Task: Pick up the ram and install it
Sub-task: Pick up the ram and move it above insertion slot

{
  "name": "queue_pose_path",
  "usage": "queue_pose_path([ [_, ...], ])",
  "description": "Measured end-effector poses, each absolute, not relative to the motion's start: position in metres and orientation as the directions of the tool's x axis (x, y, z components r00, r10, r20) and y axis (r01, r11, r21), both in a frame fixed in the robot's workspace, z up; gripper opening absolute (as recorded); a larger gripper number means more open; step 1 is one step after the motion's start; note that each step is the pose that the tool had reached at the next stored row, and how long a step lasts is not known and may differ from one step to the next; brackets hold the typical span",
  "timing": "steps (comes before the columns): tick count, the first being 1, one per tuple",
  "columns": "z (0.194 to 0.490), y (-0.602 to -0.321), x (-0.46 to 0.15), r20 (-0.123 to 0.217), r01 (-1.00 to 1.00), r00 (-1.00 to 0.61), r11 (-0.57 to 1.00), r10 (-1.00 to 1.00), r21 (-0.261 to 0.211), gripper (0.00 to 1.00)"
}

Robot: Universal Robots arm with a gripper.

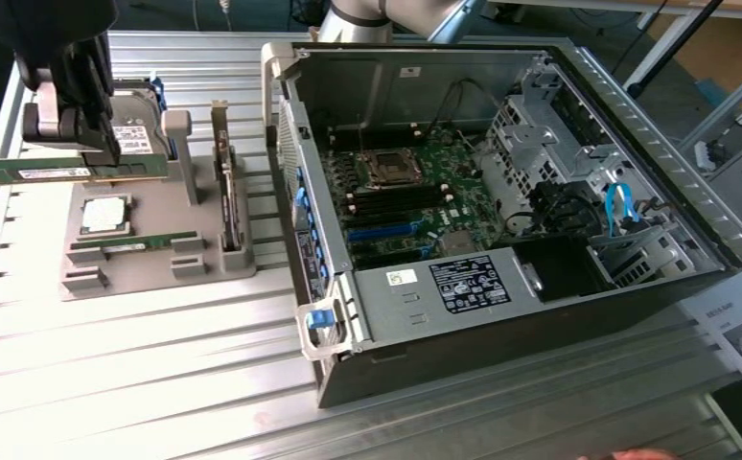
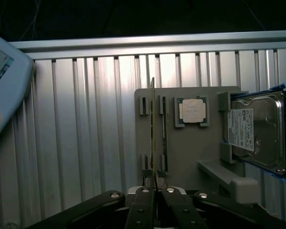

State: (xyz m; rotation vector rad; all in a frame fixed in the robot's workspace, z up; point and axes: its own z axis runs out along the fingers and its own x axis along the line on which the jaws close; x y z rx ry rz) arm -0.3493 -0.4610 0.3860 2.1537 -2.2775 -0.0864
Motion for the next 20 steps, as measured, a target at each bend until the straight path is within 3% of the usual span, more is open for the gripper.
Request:
queue_pose_path([
  [20, 0.386, -0.461, -0.334, -0.033, -0.998, -0.056, 0.055, -0.998, 0.044, 0.12],
])
